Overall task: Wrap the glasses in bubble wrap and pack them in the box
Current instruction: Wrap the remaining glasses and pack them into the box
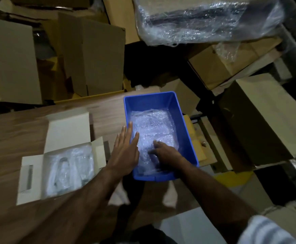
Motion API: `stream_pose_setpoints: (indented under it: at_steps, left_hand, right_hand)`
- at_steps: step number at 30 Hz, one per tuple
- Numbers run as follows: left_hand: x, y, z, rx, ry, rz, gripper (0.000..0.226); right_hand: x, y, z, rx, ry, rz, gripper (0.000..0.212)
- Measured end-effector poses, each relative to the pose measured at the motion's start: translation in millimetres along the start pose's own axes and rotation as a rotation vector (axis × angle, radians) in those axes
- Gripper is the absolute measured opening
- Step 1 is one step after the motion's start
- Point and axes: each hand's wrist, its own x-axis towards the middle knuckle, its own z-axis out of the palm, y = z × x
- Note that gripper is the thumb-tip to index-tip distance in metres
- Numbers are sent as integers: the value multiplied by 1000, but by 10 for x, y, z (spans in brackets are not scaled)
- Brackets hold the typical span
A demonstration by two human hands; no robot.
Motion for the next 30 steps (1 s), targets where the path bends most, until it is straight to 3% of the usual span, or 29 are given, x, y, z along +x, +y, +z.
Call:
stream_pose_setpoints:
  at_steps: [2,5,9,17,23,27,30]
  left_hand:
    - [11,-13,10,-15,8,-1,65]
    - [26,-5,35,-37,5,-12,65]
    - [47,-14,53,-61,17,-3,68]
    - [39,-20,73,-56,6,-8,71]
    - [19,-71,112,-82,18,35,72]
    - [9,-97,121,-87,31,68,70]
    - [11,-107,120,-90,26,52,73]
  right_hand:
    - [77,14,43,36,63,-50,22]
    - [80,70,97,53,78,-123,11]
    - [-17,80,96,129,21,-228,30]
    - [64,38,-10,216,-233,-216,39]
    - [49,-188,0,397,149,-185,30]
    - [96,-224,-18,353,128,-179,16]
    - [54,-115,-41,442,239,-141,14]
